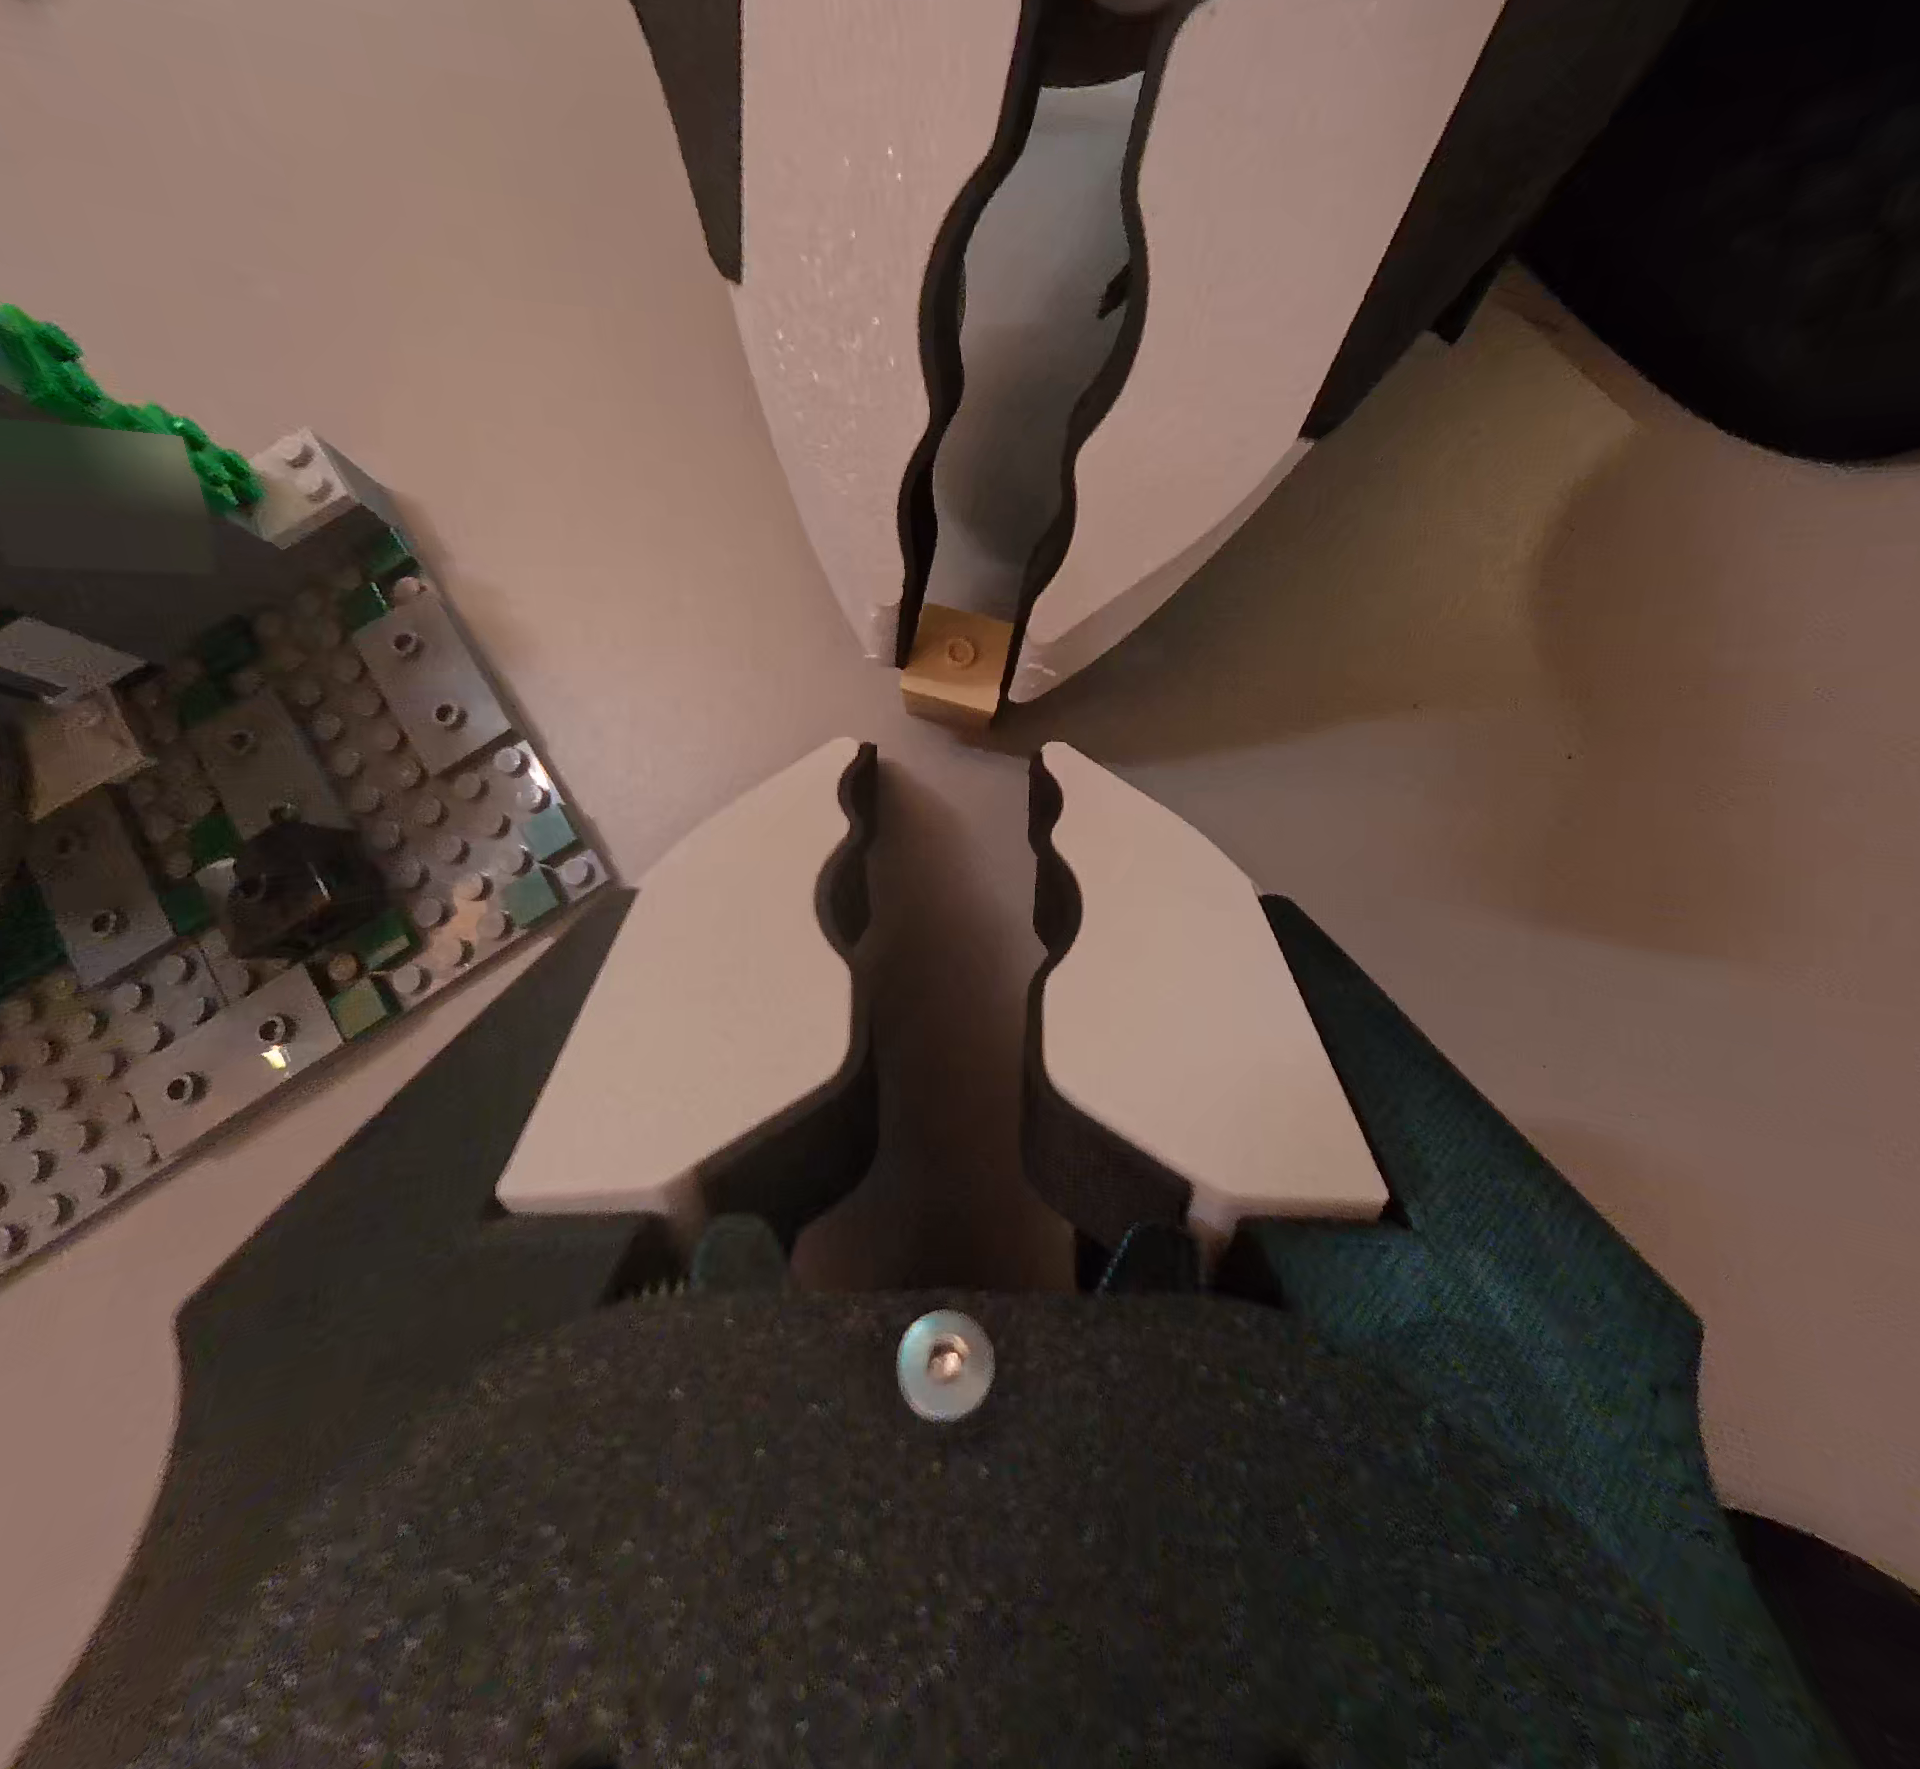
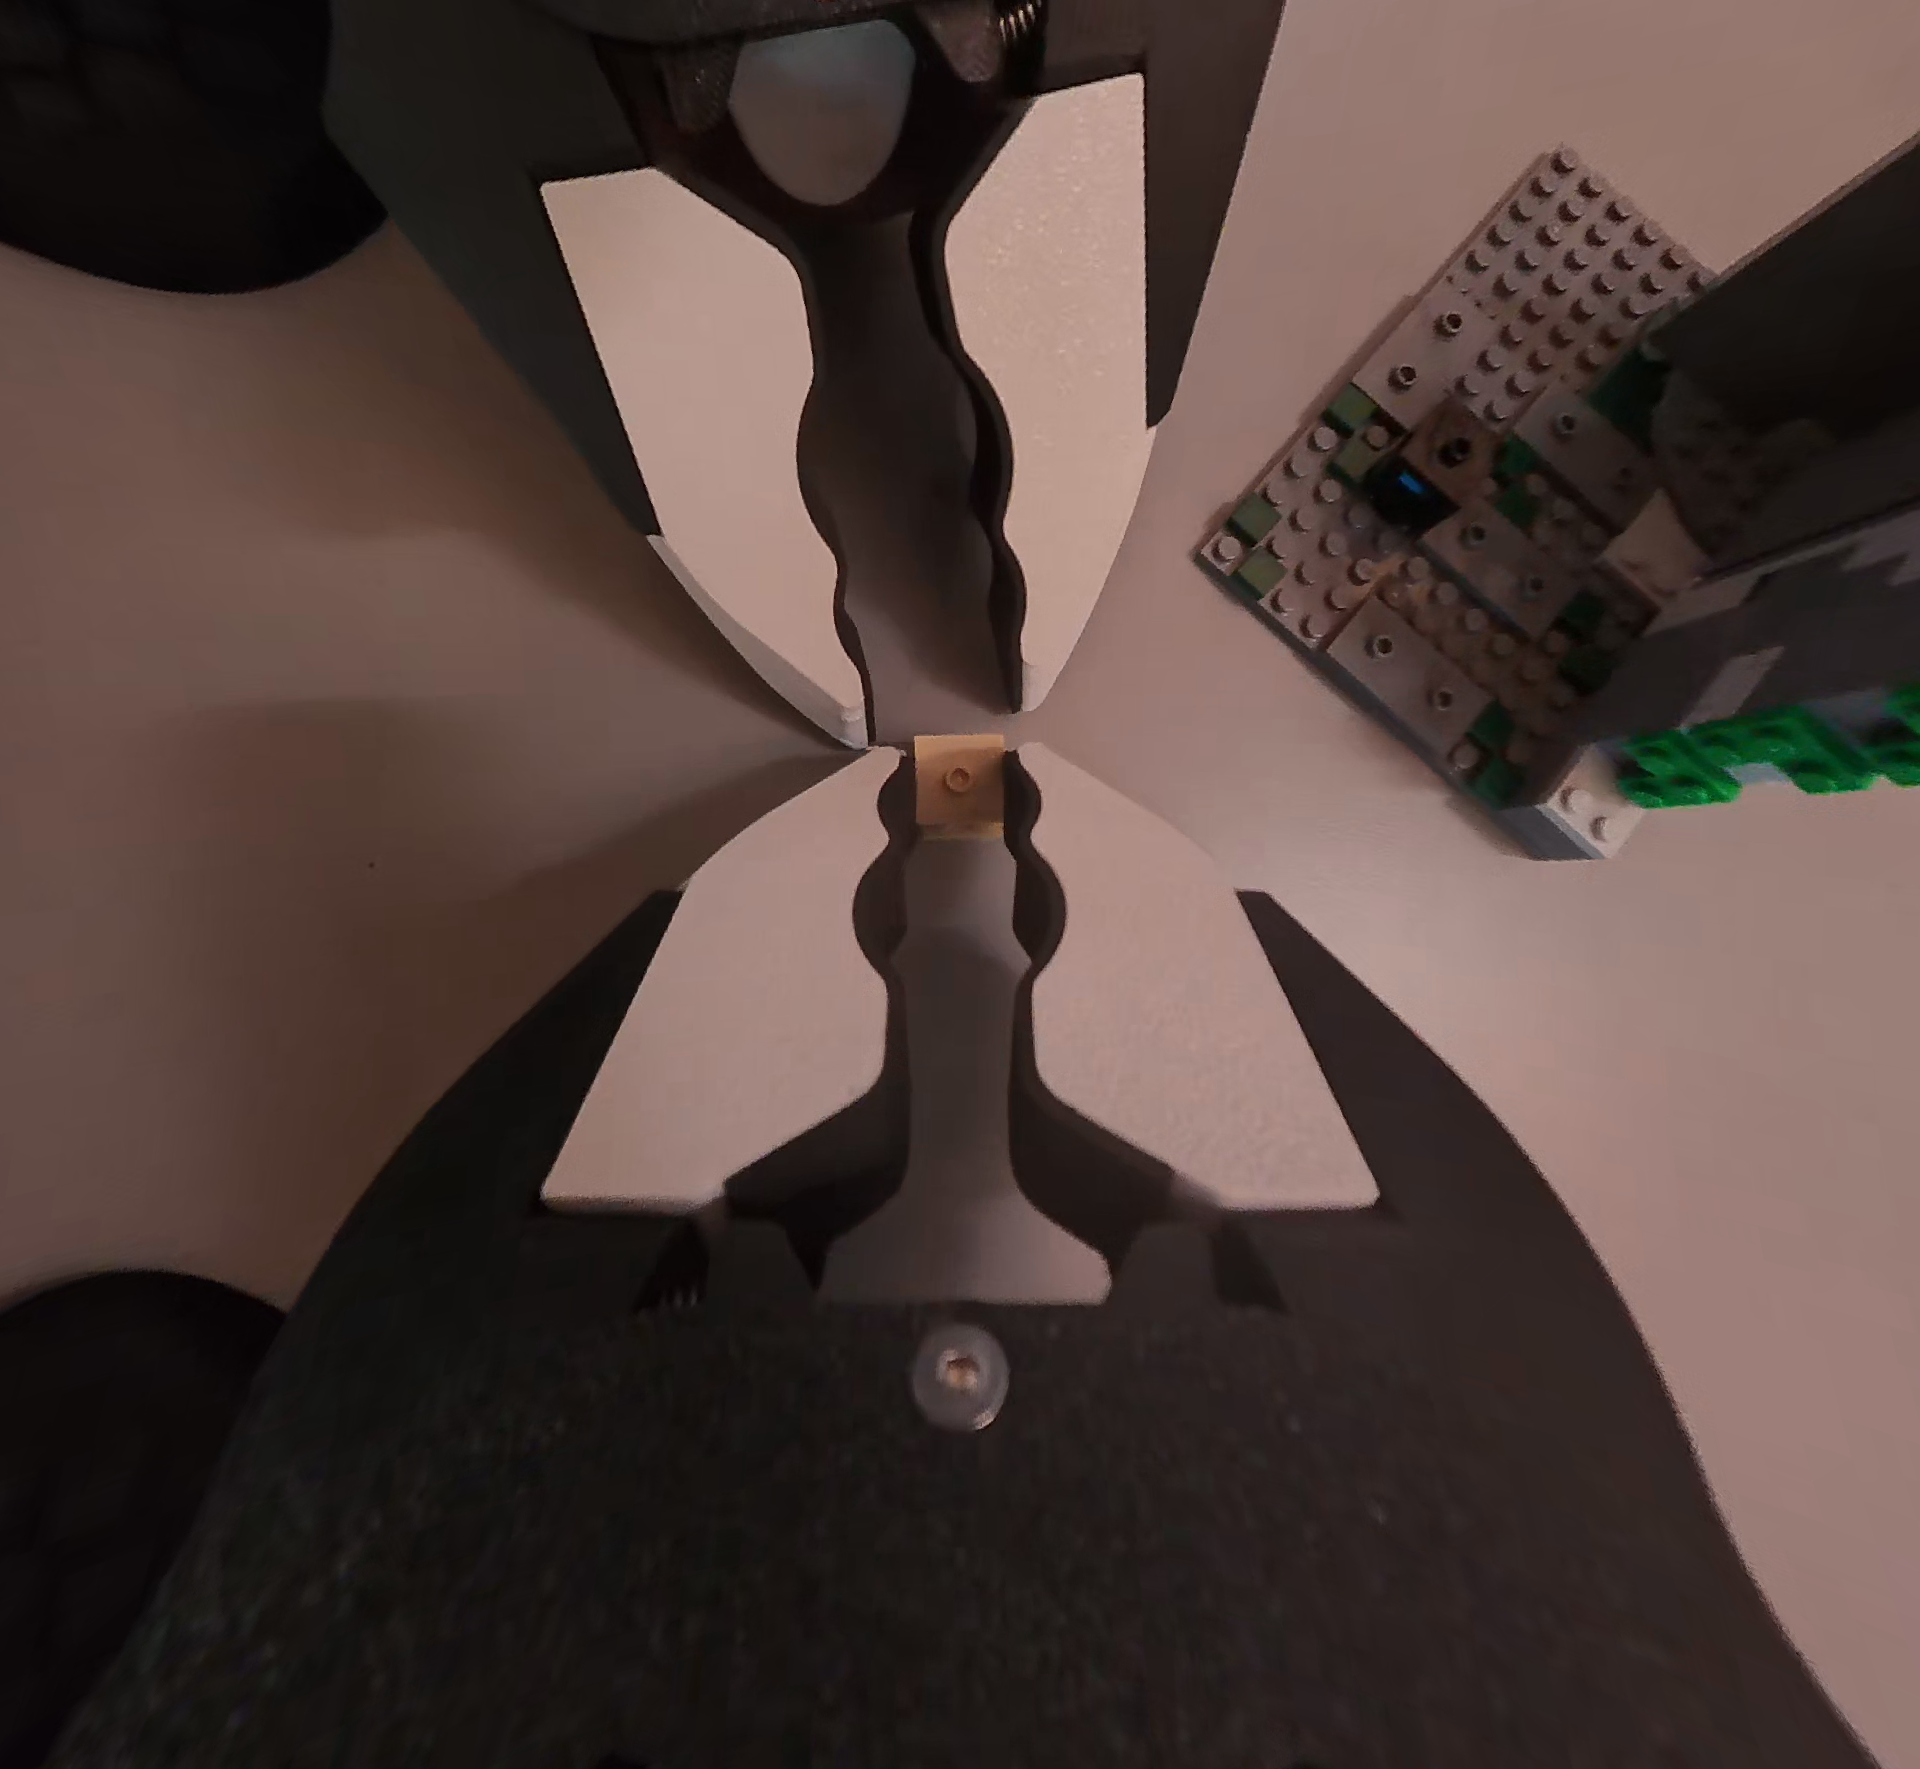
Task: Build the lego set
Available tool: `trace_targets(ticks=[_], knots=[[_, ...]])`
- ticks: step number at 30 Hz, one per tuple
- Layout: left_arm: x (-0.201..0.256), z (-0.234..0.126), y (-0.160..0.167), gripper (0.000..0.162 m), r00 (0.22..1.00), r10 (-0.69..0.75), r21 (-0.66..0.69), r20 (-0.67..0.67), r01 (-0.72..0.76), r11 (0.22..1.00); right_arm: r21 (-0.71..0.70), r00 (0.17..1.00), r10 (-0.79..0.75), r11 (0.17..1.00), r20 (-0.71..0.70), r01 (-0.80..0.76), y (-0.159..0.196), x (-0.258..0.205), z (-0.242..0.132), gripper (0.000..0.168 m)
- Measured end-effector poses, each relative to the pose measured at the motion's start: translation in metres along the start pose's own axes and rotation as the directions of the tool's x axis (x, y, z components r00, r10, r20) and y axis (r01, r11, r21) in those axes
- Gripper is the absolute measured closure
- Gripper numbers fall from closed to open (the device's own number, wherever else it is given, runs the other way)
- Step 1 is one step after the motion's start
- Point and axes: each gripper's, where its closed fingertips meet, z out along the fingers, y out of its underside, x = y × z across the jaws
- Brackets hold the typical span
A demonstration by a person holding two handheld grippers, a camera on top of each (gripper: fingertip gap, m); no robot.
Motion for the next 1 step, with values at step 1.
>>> trace_targets(ticks=[1], knots=[[0.0,-0.0001,0.0001,0.135,1.0,0.001,0.001,0.0,-0.001,1.0,0.0,1.0,0.003,1.0,0.002,-0.003,0.0003,0.0001,0.0002,0.153]])
